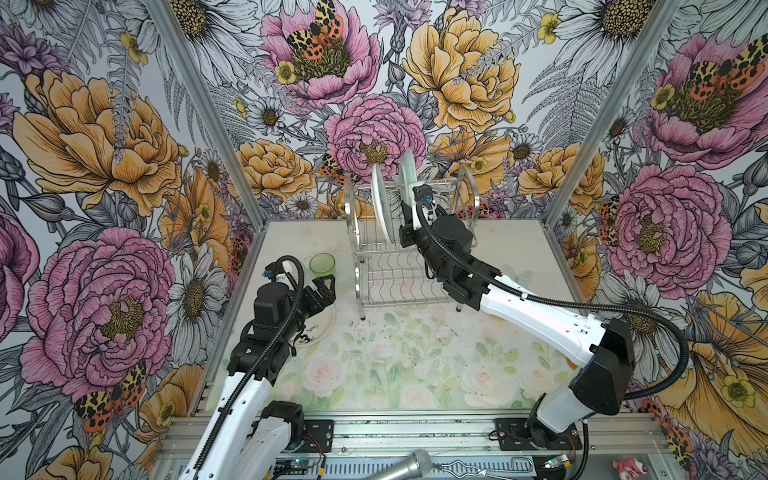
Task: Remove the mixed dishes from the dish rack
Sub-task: 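Lift the pale green plate upward out of its rack slot with the right gripper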
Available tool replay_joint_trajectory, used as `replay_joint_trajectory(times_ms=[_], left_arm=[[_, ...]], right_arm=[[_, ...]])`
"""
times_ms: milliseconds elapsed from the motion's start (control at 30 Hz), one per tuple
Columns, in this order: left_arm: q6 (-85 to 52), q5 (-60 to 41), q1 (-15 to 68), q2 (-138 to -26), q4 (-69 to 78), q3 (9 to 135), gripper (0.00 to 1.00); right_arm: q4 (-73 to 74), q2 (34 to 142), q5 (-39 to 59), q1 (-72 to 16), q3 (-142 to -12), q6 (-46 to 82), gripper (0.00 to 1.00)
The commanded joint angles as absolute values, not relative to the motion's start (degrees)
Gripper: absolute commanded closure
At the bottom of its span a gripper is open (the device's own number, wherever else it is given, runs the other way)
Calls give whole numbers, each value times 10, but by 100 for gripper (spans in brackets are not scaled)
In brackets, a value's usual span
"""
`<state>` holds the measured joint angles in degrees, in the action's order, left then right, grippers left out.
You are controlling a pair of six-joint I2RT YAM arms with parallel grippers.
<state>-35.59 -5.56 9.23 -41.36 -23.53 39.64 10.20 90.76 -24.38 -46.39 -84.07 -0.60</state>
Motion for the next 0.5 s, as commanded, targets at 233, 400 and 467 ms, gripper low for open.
replay_joint_trajectory(times_ms=[233,400,467], left_arm=[[-355,-51,88,-409,-220,383,1],[-355,-49,88,-404,-220,384,1],[-355,-49,89,-401,-221,384,1]], right_arm=[[193,781,-152,-462,-801,-18,100],[185,732,-128,-464,-766,-11,100],[181,716,-124,-465,-756,-8,100]])
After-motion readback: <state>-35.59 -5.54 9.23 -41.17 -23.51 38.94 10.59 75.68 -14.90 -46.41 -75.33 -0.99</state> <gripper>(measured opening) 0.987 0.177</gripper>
